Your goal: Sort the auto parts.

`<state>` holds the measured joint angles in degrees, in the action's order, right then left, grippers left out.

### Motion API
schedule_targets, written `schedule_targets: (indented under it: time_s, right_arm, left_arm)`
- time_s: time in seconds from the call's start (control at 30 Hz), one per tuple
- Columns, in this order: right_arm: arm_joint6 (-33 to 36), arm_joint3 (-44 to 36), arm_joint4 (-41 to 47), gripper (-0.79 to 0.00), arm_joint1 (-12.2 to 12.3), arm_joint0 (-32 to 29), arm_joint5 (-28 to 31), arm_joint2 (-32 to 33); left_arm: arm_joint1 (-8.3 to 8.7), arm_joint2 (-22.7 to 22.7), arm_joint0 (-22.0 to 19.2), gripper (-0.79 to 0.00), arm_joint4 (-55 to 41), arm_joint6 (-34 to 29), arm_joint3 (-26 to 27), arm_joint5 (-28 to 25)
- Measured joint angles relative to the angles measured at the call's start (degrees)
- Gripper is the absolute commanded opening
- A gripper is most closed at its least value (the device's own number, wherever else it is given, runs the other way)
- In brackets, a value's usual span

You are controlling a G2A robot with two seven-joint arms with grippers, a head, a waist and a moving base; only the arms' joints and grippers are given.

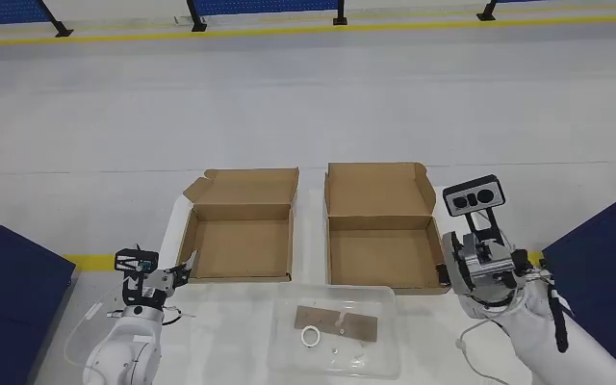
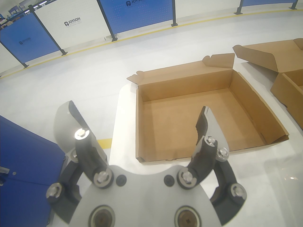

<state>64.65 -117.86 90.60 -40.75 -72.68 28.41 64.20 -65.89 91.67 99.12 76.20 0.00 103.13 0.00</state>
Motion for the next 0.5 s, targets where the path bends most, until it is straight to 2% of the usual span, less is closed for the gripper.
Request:
schedule_targets:
  time_s: [0.3,0.5]
  right_arm:
    - [-1.2,-1.3,-2.2,-0.785,-1.1,-1.9,-2.4,4.0]
    - [0.8,-2.6,2.6,-0.785,-2.2,-4.3,-3.1,5.6]
  left_arm:
    - [0.0,0.0,0.0,0.0,0.0,0.0,0.0,0.0]
    - [0.0,0.0,0.0,0.0,0.0,0.0,0.0,0.0]
